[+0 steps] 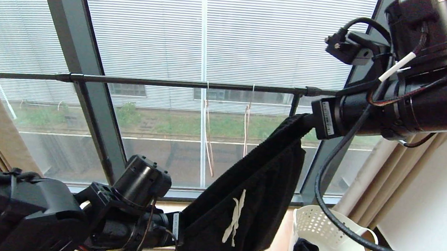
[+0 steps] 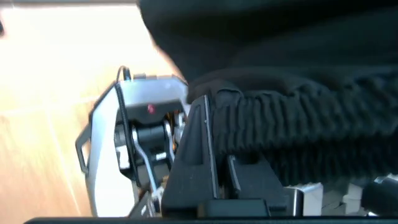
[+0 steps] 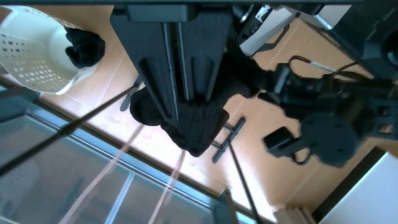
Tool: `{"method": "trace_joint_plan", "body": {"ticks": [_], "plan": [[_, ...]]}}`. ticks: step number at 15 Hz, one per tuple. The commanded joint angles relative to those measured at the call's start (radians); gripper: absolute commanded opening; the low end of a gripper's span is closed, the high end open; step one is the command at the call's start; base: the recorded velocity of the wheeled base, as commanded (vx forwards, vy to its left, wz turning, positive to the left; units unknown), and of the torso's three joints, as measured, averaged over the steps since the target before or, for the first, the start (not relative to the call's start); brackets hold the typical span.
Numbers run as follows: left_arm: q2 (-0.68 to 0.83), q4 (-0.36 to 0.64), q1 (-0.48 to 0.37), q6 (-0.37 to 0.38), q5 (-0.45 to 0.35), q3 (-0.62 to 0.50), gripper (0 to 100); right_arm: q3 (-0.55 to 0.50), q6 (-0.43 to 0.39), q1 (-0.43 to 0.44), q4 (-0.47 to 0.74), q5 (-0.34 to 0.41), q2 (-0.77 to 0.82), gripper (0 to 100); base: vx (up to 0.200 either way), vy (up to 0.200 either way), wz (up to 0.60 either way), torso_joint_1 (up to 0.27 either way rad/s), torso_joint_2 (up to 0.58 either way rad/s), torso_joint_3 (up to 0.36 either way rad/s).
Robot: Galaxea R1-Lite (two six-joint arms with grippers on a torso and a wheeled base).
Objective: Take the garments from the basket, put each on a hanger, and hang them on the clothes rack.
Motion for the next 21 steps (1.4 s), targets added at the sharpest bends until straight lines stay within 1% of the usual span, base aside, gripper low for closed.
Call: {"method": "trace_joint_plan", "body": {"ticks": [1, 2, 3, 5, 6, 7, 8, 9, 12, 13, 16, 17, 18, 19, 21], "plan": [[-0.103, 0.007, 0.050, 0.057, 0.008, -0.006, 0, 0.054, 0.000, -0.065, -0.003, 0.000, -0.041, 0, 0.000, 0.000, 0.00, 0.000, 0.00, 0.000], [-0.113, 0.018, 0.091, 0.128, 0.014, -0.050, 0, 0.083, 0.001, -0.068, -0.004, 0.001, -0.041, 0, 0.000, 0.000, 0.00, 0.000, 0.00, 0.000], [-0.114, 0.058, 0.108, 0.157, 0.035, -0.109, 0, 0.109, 0.001, -0.068, -0.009, 0.001, -0.040, 0, 0.000, 0.000, 0.00, 0.000, 0.00, 0.000], [-0.113, 0.184, 0.121, 0.209, 0.068, -0.231, 0, 0.171, 0.001, -0.068, -0.070, 0.001, -0.041, 0, 0.000, 0.000, 0.00, 0.000, 0.00, 0.000], [-0.113, 0.271, 0.124, 0.232, 0.069, -0.309, 0, 0.223, 0.000, -0.068, -0.123, 0.001, -0.043, 0, 0.000, 0.000, 0.00, 0.000, 0.00, 0.000], [-0.111, 0.319, 0.124, 0.241, 0.069, -0.357, 0, 0.264, 0.000, -0.068, -0.150, 0.001, -0.044, 0, 0.000, 0.000, 0.00, 0.000, 0.00, 0.000], [-0.102, 0.389, 0.124, 0.267, 0.071, -0.429, 0, 0.312, -0.025, -0.068, -0.201, 0.001, -0.038, 0, 0.000, 0.000, 0.00, 0.000, 0.00, 0.000], [-0.099, 0.422, 0.125, 0.298, 0.074, -0.460, 0, 0.324, -0.040, -0.067, -0.221, -0.002, -0.038, 0, 0.000, 0.000, 0.00, 0.000, 0.00, 0.000], [-0.080, 0.471, 0.124, 0.369, 0.109, -0.530, 0, 0.346, -0.054, -0.067, -0.224, 0.000, -0.050, 0, 0.000, 0.000, 0.00, 0.000, 0.00, 0.000], [-0.059, 0.489, 0.122, 0.378, 0.124, -0.575, 0, 0.352, -0.054, -0.067, -0.225, 0.000, -0.055, 0, 0.000, 0.000, 0.00, 0.000, 0.00, 0.000], [-0.014, 0.584, 0.114, 0.379, 0.133, -0.722, 0, 0.369, -0.054, -0.061, -0.222, 0.003, -0.104, 0, 0.000, 0.000, 0.00, 0.000, 0.00, 0.000], [0.004, 0.598, 0.114, 0.379, 0.133, -0.757, 0, 0.402, -0.057, -0.048, -0.221, 0.001, -0.138, 0, 0.000, 0.000, 0.00, 0.000, 0.00, 0.000], [0.007, 0.600, 0.114, 0.379, 0.133, -0.764, 0, 0.410, -0.058, -0.045, -0.221, 0.001, -0.144, 0, 0.000, 0.000, 0.00, 0.000, 0.00, 0.000], [0.062, 0.603, 0.116, 0.390, 0.133, -0.839, 0, 0.520, -0.111, -0.001, -0.221, 0.001, -0.225, 0, 0.000, 0.000, 0.00, 0.000, 0.00, 0.000], [0.117, 0.615, 0.113, 0.415, 0.132, -0.948, 0, 0.600, -0.170, 0.067, -0.219, 0.011, -0.294, 0, 0.000, 0.000, 0.00, 0.000, 0.00, 0.000]]}}
